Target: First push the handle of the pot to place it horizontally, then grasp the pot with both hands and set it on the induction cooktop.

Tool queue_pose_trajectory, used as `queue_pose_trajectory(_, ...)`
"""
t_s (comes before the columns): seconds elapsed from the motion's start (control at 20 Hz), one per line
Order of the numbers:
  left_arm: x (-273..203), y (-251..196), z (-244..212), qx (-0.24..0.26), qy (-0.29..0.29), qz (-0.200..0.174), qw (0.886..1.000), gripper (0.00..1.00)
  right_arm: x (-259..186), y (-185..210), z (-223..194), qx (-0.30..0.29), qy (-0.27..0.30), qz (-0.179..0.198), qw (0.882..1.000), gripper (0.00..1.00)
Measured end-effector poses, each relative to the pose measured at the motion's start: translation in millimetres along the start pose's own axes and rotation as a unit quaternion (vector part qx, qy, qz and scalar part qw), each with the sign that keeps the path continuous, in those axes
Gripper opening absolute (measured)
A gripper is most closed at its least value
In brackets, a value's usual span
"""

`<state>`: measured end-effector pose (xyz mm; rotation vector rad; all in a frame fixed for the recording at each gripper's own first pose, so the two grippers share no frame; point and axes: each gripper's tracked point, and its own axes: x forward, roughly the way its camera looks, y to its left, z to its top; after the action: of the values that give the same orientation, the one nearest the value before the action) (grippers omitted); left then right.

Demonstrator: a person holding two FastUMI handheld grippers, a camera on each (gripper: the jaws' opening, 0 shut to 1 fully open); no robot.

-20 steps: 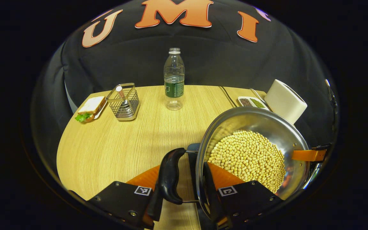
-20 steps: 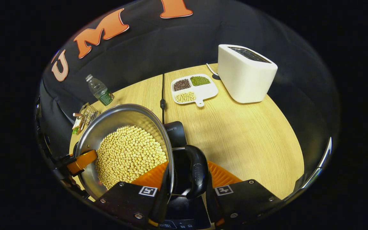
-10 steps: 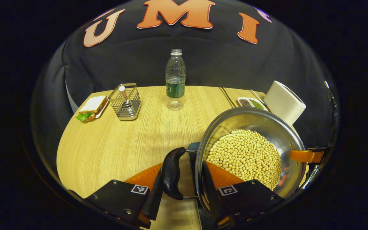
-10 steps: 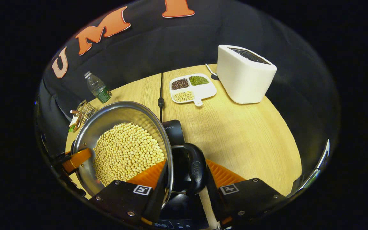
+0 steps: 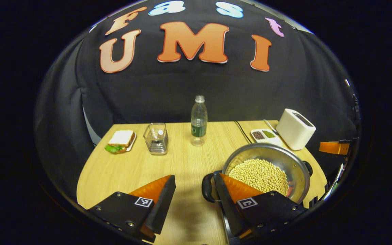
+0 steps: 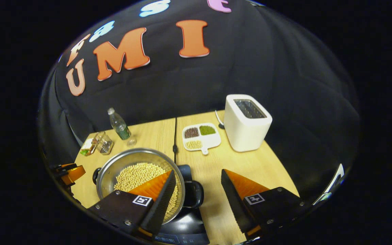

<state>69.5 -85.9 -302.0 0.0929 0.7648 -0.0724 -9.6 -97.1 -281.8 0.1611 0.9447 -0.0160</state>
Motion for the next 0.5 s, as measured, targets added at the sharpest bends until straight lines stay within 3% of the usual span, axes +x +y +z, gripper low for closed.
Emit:
queue_pose_trajectory(0.25,-47.9,46.5,81.4,-0.032,-0.084,0.042,0.995,0.75,-37.1,6.8,60.3,0.001,-0.088,0.035,0.995,0.94)
queue_pose_trajectory(0.5,-110.0,92.0,175.6,-0.044,-0.207,0.077,0.974,0.75,-88.1,15.1,124.1,-0.015,-0.198,0.06,0.978,0.94)
